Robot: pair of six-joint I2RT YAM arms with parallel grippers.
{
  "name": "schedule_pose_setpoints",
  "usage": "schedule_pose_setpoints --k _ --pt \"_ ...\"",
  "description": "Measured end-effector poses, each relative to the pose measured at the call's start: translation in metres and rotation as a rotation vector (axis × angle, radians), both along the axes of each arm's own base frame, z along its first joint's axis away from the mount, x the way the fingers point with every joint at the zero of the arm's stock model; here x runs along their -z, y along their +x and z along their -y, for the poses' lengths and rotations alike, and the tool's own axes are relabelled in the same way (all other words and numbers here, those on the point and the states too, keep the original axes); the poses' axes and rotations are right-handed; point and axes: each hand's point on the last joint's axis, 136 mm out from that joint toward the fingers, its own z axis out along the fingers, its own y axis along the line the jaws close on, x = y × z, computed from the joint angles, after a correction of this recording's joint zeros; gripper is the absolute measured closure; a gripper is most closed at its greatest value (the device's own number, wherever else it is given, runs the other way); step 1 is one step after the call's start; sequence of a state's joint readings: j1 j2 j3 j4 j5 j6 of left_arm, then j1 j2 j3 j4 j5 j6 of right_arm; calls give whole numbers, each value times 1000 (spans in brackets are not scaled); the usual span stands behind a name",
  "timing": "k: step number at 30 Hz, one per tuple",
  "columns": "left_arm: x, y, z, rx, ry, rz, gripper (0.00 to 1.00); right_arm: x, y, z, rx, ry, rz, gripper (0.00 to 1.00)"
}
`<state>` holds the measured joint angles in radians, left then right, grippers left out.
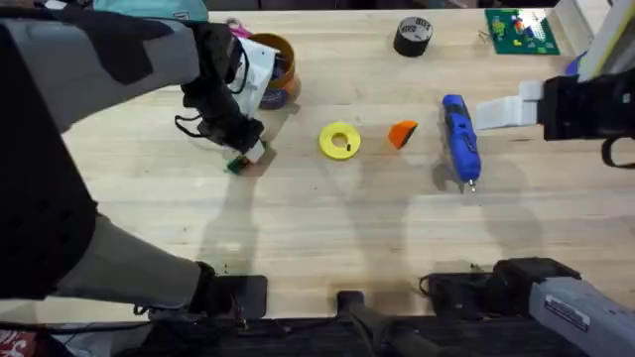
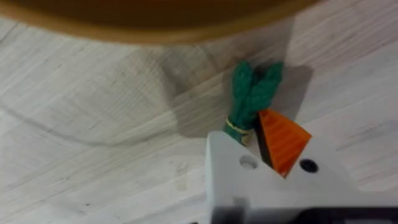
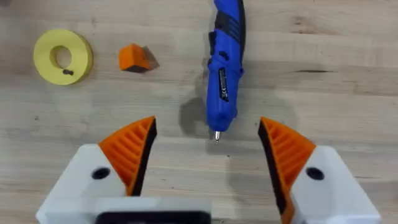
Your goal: Pick up the gripper from the table and insert it into the empty holder that is missing its gripper. Then pick up a screw, insert it into the mounting hole, and use the screwdriver to tighten it. Finally, clean up the table by picking up the vegetable and placing it into the bucket.
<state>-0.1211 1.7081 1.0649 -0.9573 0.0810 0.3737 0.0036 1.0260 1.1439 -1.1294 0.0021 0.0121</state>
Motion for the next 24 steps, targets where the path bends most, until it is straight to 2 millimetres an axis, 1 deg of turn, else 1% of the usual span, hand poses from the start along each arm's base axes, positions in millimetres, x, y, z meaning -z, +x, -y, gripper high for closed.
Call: schedule_pose_setpoints --k 11,14,16,18,24 --pt "0 -1 0 0 0 -3 988 0 0 0 0 0 0 5" --pt "-5 -2 -1 0 5 -11 988 0 0 0 0 0 0 5" --pt "-15 0 -1 -1 5 7 988 0 0 0 0 0 0 5" --pt "-29 4 -1 -4 2 46 988 0 0 0 0 0 0 5" --pt "-88 9 -1 -47 -18 205 988 1 -2 0 0 0 -11 5"
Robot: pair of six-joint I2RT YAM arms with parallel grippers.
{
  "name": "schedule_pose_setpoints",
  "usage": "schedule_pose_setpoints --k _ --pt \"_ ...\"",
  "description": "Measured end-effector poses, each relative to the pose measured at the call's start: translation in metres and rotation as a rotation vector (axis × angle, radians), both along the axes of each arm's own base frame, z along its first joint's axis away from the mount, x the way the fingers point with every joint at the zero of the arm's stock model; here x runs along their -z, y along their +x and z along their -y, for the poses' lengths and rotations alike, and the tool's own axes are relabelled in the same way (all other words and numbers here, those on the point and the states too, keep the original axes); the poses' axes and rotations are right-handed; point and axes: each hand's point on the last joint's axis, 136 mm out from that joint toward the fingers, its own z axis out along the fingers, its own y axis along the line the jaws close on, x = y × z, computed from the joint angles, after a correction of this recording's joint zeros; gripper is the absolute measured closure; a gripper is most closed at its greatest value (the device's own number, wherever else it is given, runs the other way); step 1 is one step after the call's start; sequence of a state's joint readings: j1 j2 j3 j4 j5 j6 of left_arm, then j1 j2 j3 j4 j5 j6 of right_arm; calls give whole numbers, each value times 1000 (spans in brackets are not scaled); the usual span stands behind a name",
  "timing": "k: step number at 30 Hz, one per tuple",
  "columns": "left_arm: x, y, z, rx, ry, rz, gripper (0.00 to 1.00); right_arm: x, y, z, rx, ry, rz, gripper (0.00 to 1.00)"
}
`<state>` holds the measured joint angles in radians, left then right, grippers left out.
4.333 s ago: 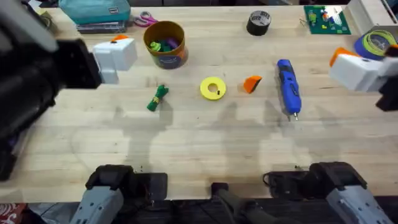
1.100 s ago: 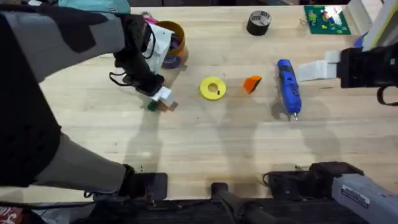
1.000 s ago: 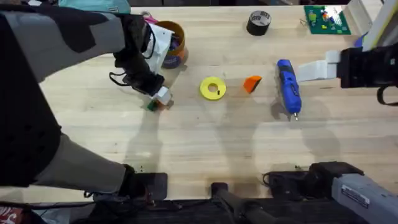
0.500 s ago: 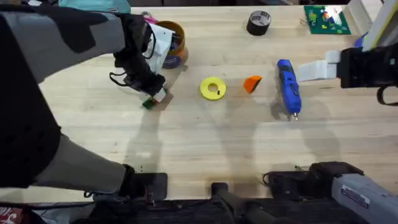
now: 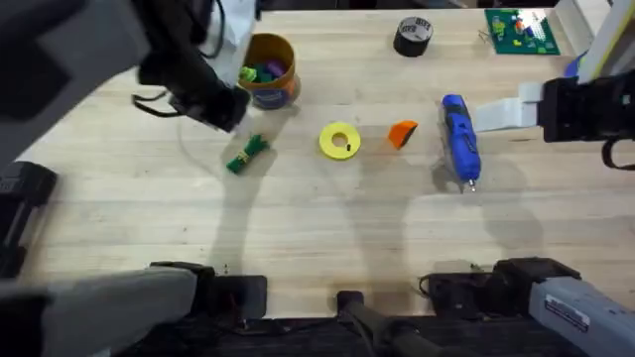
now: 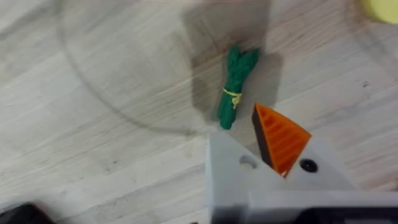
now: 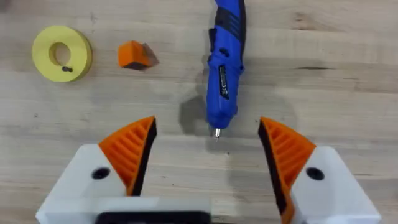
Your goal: Pick up the gripper from the table and insert it into the empty holder that is missing its gripper. Then pick up a screw, insert it into the mounting hole, and use the screwdriver to tighten it. Finally, clean up the table by picking up the vegetable and placing it into the bucket.
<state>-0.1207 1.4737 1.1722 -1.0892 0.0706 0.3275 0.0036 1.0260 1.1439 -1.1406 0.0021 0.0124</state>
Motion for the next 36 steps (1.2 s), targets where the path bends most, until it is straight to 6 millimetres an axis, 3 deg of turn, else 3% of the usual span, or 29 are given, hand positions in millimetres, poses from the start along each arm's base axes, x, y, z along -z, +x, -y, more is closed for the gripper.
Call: schedule_pose_setpoints --k 12,16,21,22,27,28,36 --pt "-90 -22 -3 -25 -46 319 988 0 0 0 0 0 0 5" --pt "-106 -28 -4 -26 -52 382 988 0 0 0 0 0 0 5" --pt "-109 -30 -4 -28 -54 394 988 0 0 0 0 0 0 6" --pt "-109 -30 -5 -27 -52 395 922 0 0 0 0 0 0 5" --pt "-109 -30 -5 -30 -52 395 141 0 0 0 0 0 0 5" --pt "-109 -30 -5 -33 -53 394 50 0 0 0 0 0 0 5" --pt "-111 -26 -4 -33 -55 413 15 0 0 0 0 0 -1 5"
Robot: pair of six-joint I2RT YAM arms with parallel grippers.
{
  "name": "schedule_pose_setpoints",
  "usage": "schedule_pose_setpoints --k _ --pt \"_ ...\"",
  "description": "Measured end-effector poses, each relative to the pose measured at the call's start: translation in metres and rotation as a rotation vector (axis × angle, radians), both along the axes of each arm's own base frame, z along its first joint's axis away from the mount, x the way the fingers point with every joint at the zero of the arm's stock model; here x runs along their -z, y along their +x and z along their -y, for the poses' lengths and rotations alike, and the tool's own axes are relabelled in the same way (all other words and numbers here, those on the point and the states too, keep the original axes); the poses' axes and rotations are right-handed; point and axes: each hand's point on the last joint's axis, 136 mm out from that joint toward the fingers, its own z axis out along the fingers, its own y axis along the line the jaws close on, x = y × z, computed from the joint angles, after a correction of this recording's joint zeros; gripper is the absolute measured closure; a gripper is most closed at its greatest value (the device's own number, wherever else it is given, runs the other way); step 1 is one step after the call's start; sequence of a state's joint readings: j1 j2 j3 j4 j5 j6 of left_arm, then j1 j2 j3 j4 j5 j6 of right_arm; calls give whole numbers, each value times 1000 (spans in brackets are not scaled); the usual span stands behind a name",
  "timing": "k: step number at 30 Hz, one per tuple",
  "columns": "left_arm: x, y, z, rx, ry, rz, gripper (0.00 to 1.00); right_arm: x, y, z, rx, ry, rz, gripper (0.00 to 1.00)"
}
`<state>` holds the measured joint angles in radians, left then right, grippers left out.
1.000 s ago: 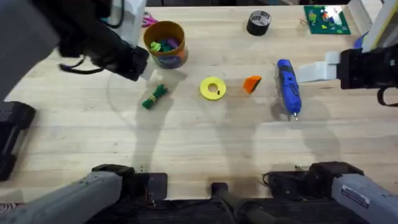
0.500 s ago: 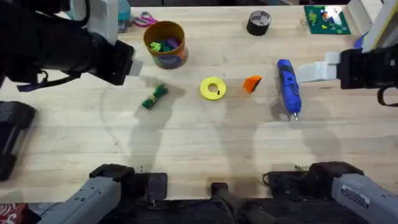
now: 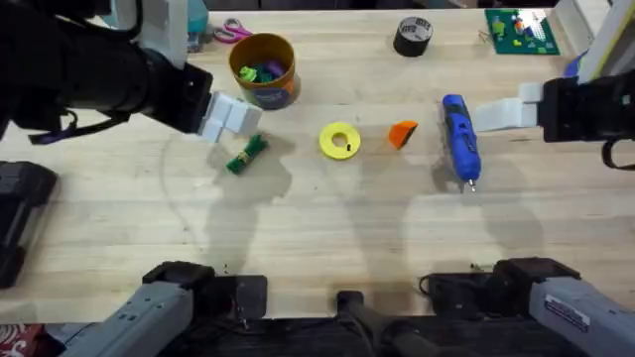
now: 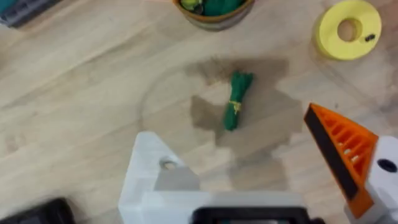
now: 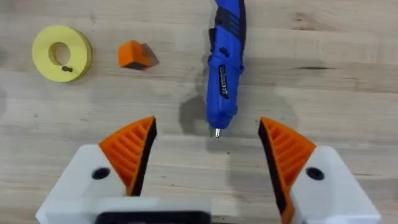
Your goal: Pick up the gripper from the table and insert it into the empty holder that is missing its gripper. Then pick up a screw, insert it into the mounting hole, and use the screwdriver to tighten it. Finally, clean up the table by picking up the vegetable and placing it into the bucket.
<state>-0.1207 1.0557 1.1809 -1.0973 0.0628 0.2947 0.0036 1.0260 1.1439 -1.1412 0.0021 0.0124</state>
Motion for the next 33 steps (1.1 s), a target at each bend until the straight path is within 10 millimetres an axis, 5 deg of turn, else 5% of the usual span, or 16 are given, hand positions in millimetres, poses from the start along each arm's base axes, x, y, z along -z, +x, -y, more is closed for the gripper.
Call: schedule_pose_setpoints --k 10,20,26,33 --pt "-38 43 8 11 -41 233 15 0 0 0 0 0 0 5" --pt "-97 74 13 15 -77 511 15 0 0 0 0 0 0 5" --pt "-116 84 13 -18 -123 587 15 0 0 0 0 0 0 5" --pt "-110 93 9 -57 -118 575 15 0 0 0 0 0 0 5"
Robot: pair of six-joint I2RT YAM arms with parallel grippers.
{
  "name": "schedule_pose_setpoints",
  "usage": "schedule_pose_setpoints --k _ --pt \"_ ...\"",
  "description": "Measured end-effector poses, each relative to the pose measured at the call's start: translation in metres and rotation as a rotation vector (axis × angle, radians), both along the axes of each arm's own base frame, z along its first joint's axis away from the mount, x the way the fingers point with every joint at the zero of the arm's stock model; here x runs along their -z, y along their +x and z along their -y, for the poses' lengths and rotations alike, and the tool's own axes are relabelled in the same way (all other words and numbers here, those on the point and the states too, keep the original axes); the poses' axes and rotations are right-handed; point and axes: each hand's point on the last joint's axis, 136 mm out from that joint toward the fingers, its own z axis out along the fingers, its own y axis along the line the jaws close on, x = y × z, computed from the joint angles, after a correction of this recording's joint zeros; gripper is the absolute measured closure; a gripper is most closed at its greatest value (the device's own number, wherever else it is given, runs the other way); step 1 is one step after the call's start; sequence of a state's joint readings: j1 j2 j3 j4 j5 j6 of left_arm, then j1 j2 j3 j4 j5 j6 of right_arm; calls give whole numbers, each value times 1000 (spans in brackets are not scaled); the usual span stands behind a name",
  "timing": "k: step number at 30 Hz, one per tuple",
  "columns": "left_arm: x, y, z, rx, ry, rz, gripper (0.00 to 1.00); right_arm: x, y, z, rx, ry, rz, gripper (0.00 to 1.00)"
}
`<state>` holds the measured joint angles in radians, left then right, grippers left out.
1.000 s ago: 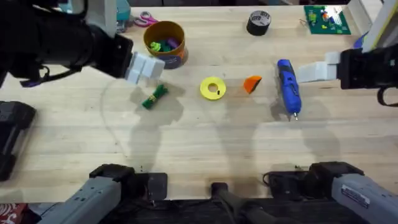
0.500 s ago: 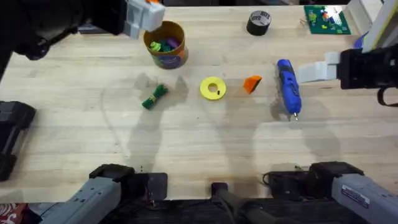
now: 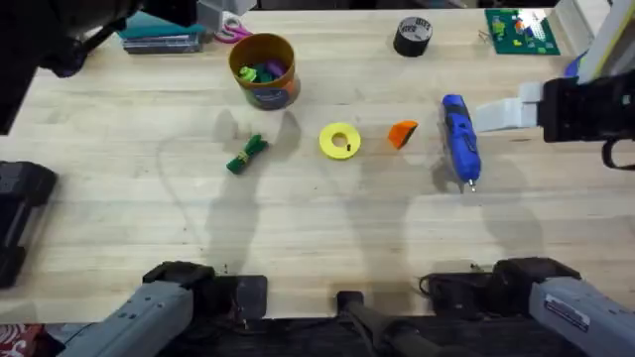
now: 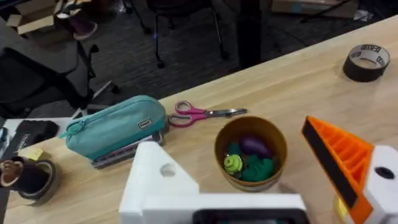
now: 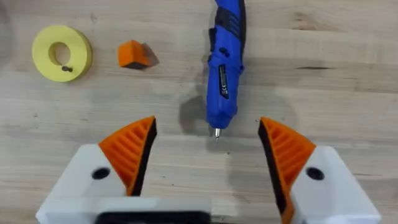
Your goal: Pick up the gripper from the table and insert it into the empty holder that is missing its gripper. Then pick up a screw, insert it into the mounting hole, and use the screwdriver to tighten it. Finally, clean up the table by picking up the vegetable and placing it into the bucket.
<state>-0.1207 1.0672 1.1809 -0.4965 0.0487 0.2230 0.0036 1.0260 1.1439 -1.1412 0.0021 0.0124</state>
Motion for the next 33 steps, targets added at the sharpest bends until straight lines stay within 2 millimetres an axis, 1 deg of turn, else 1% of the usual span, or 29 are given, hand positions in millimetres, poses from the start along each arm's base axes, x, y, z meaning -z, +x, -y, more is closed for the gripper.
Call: schedule_pose_setpoints --k 2,4,9,12,17,20,23,28,31,33 --pt "-1 1 -1 -5 1 8 16 0 0 0 0 0 0 5" --pt "2 0 -2 -11 2 12 15 0 0 0 0 0 0 5" --pt "25 -10 -5 -18 -3 39 15 0 0 0 0 0 0 6" --pt "34 -23 -8 -14 -19 91 15 0 0 0 0 0 0 6" --pt "41 -50 -18 -3 -49 205 15 0 0 0 0 0 0 5" --pt "52 -64 -21 14 -60 251 15 0 0 0 0 0 0 5" --pt "66 -75 -17 48 -70 274 15 0 0 0 0 0 0 5" --pt "94 -91 -3 130 -90 274 15 0 0 0 0 0 0 6" --pt "105 -100 5 180 -98 296 15 0 0 0 0 0 0 5" --pt "109 -105 11 215 -101 327 15 0 0 0 0 0 0 5"
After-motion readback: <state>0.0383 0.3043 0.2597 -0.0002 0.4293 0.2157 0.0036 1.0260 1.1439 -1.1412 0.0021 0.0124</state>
